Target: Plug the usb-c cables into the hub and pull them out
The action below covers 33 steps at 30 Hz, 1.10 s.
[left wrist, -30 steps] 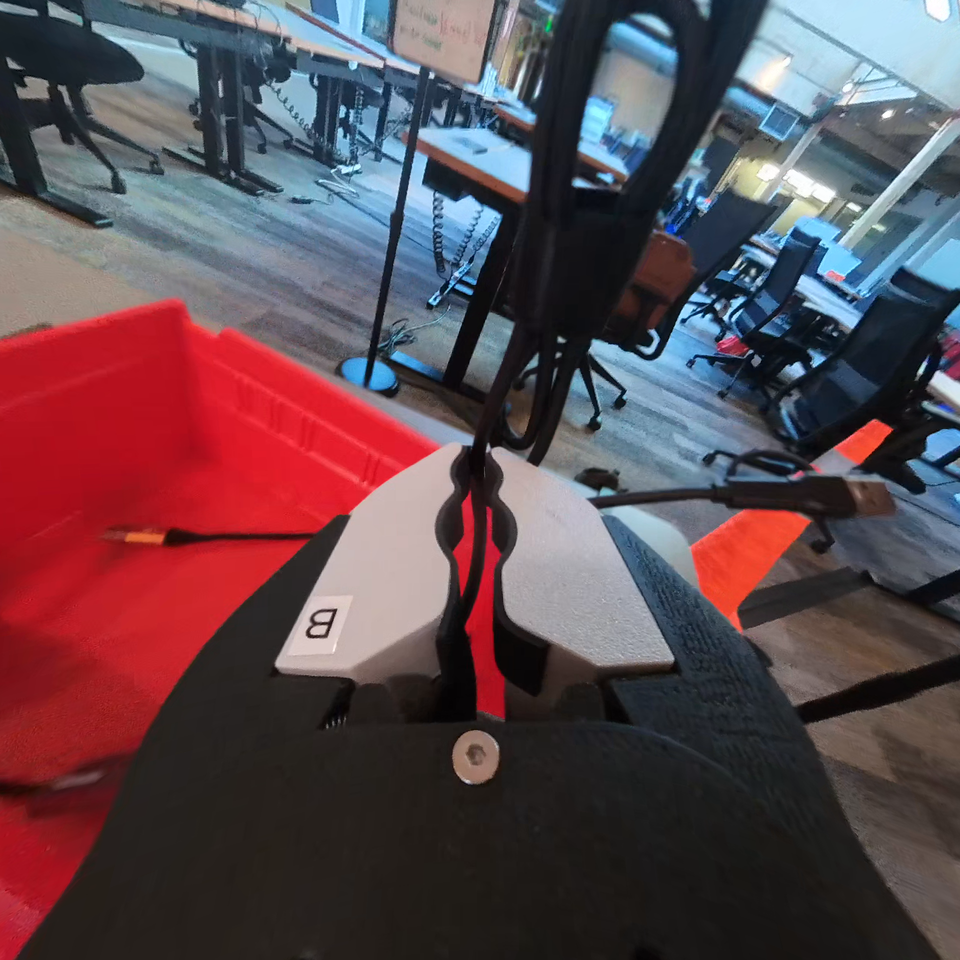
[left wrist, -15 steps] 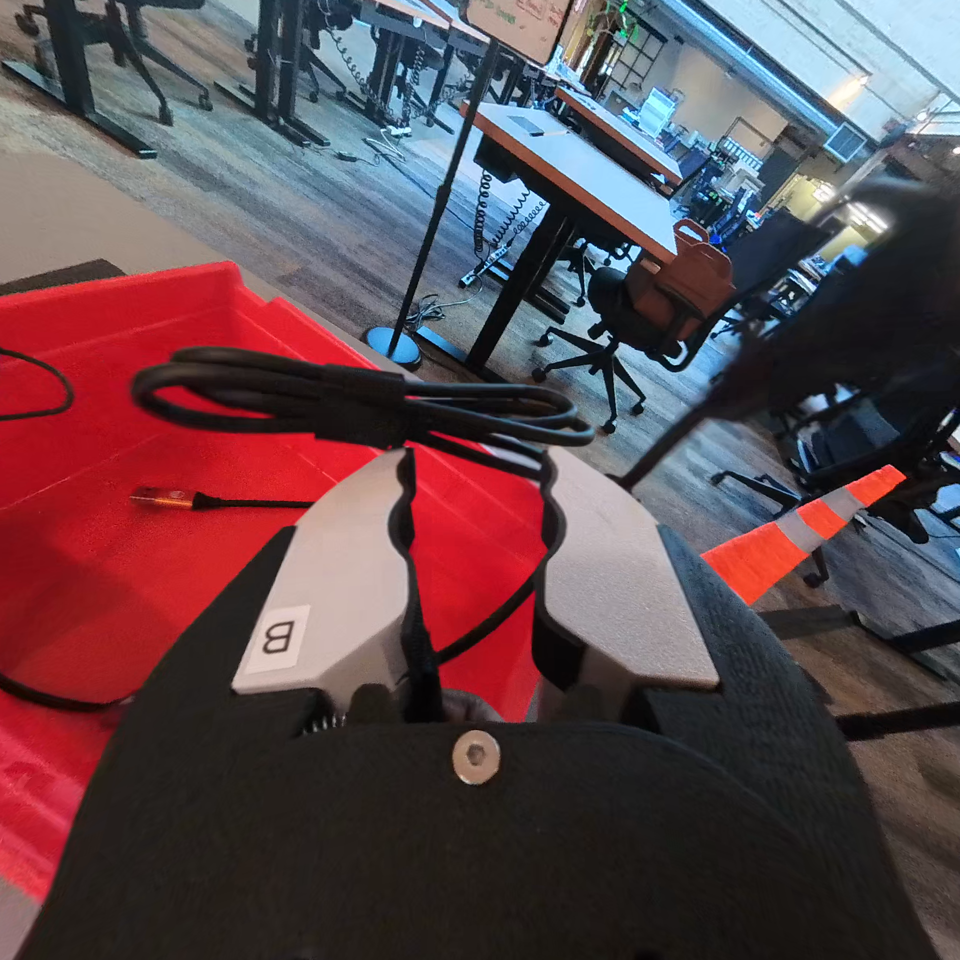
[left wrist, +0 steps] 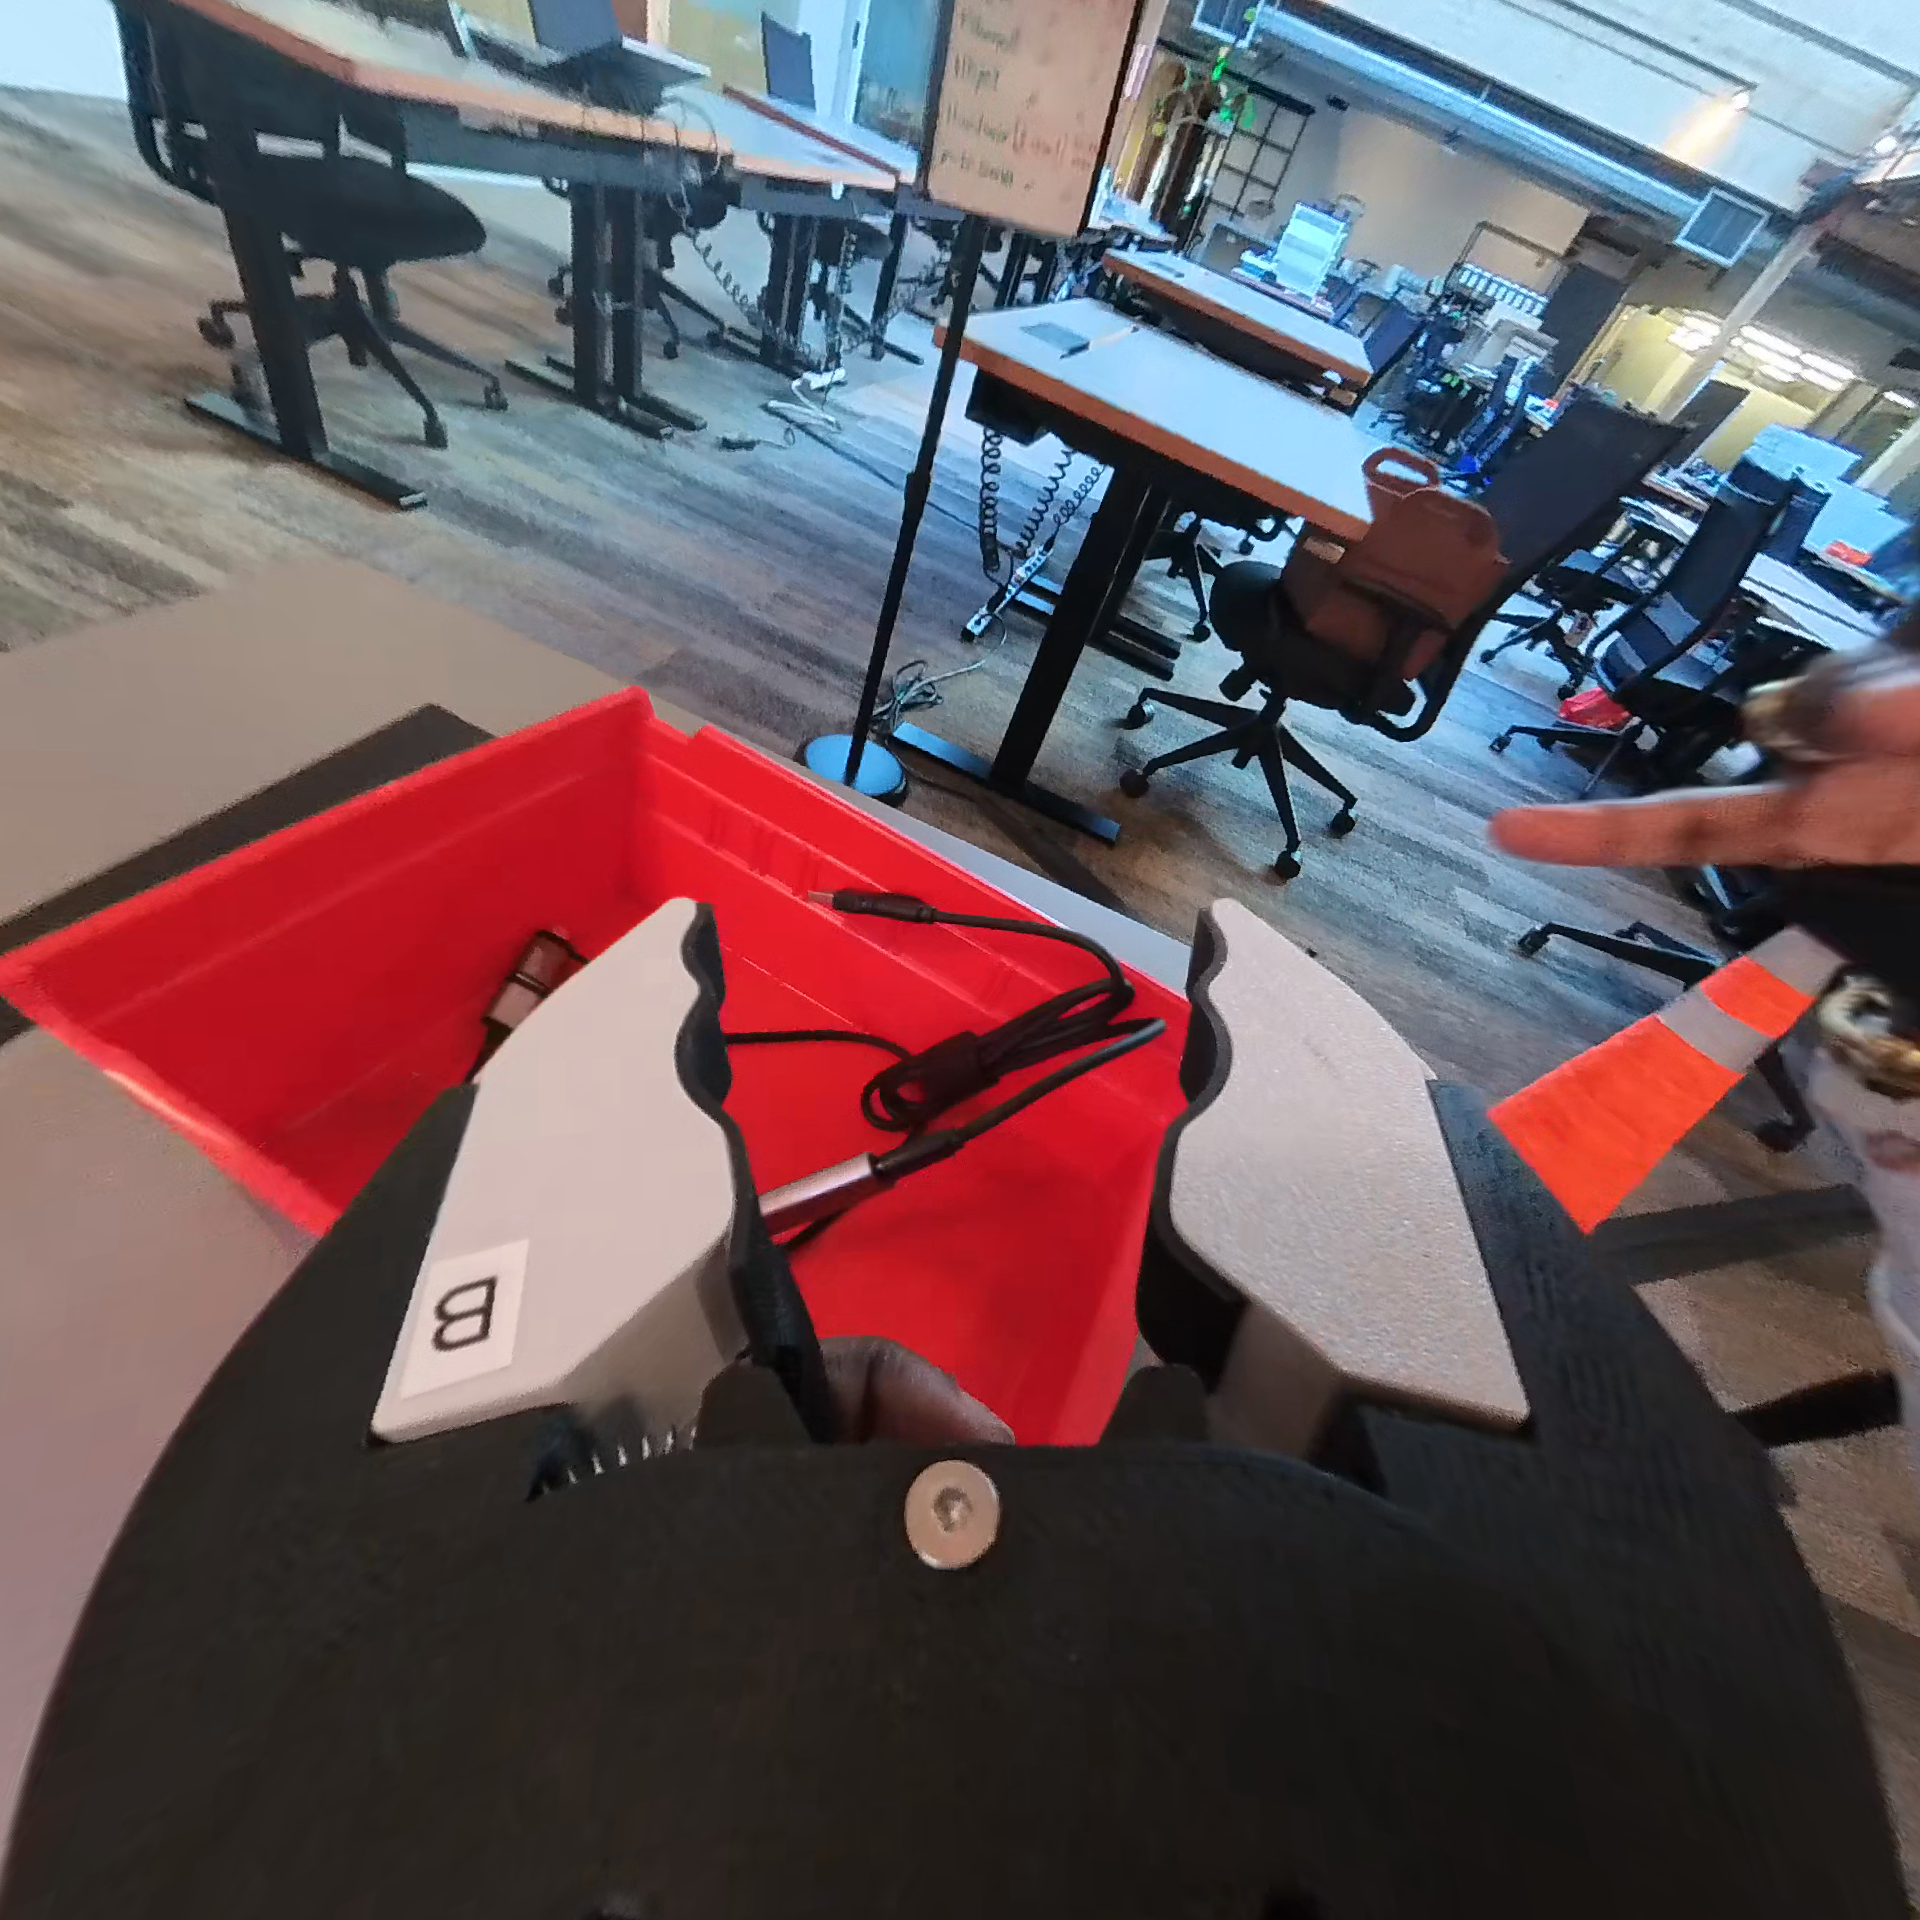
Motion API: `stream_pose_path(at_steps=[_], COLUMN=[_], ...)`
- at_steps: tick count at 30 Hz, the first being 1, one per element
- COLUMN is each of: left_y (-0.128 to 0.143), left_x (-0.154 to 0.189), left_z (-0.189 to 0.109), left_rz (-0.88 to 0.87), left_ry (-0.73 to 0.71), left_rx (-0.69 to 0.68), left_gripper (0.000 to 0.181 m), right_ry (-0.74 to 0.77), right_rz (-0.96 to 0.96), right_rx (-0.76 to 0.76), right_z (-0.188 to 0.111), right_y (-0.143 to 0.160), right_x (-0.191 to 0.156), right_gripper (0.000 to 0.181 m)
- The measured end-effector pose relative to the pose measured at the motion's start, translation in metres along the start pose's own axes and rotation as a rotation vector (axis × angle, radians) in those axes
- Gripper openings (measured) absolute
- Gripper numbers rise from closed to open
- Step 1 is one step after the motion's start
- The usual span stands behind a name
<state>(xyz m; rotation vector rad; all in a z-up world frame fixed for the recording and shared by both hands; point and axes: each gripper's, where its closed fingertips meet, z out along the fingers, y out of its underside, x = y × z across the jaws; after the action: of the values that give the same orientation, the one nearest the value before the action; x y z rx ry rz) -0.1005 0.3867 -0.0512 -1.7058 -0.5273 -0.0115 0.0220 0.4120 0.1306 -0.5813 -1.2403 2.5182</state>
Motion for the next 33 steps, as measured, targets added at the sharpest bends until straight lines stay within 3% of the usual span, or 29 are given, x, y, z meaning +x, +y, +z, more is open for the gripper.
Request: stream_pose_path(at_steps=[1,4,6,8,10,13,14,16,20,24,27,30,33], left_y=[-0.004,-0.015,-0.019,-0.016,-0.006,0.012,0.018,0.031,0.063,0.09,0.1,0.109,0.114], left_x=[0.001,0.006,0.014,0.021,0.025,0.027,0.029,0.032,0.034,0.018,0.009,0.004,0.0], left_z=[-0.01,-0.051,-0.085,-0.122,-0.158,-0.206,-0.221,-0.249,-0.3,-0.346,-0.374,-0.394,-0.411], left_rz=[0.014,0.061,0.095,0.14,0.186,0.2,0.195,0.173,0.176,0.123,0.057,0.04,0.032], left_ry=[0.007,0.025,0.045,0.055,0.046,0.019,0.017,0.005,-0.038,-0.131,-0.179,-0.226,-0.266], left_rx=[0.013,0.052,0.084,0.106,0.12,0.138,0.142,0.136,0.133,0.153,0.212,0.252,0.298], left_gripper=[0.086,0.085,0.084,0.082,0.08,0.078,0.077,0.076,0.075,0.074,0.073,0.072,0.072], right_ry=[0.085,0.442,0.695,0.807,0.847,0.958,0.97,0.959,0.893,0.868,0.845,0.892,0.874], right_rz=[-0.048,-0.273,-0.388,-0.352,-0.341,-0.479,-0.505,-0.514,-0.489,-0.412,-0.109,0.016,0.001], right_rx=[-0.063,-0.342,-0.687,-0.998,-1.144,-1.213,-1.205,-1.216,-1.507,-1.598,-1.593,-1.691,-1.674], right_z=[-0.002,-0.032,-0.082,-0.128,-0.152,-0.167,-0.166,-0.163,-0.18,-0.182,-0.179,-0.188,-0.169], right_y=[0.012,0.055,0.095,0.139,0.169,0.182,0.185,0.196,0.235,0.26,0.282,0.281,0.264], right_x=[0.011,0.061,0.099,0.116,0.124,0.148,0.153,0.156,0.143,0.146,0.146,0.146,0.131], right_gripper=[0.081,0.078,0.06,0.061,0.064,0.06,0.05,0.015,0.005,0.004,0.015,0.031,0.035])
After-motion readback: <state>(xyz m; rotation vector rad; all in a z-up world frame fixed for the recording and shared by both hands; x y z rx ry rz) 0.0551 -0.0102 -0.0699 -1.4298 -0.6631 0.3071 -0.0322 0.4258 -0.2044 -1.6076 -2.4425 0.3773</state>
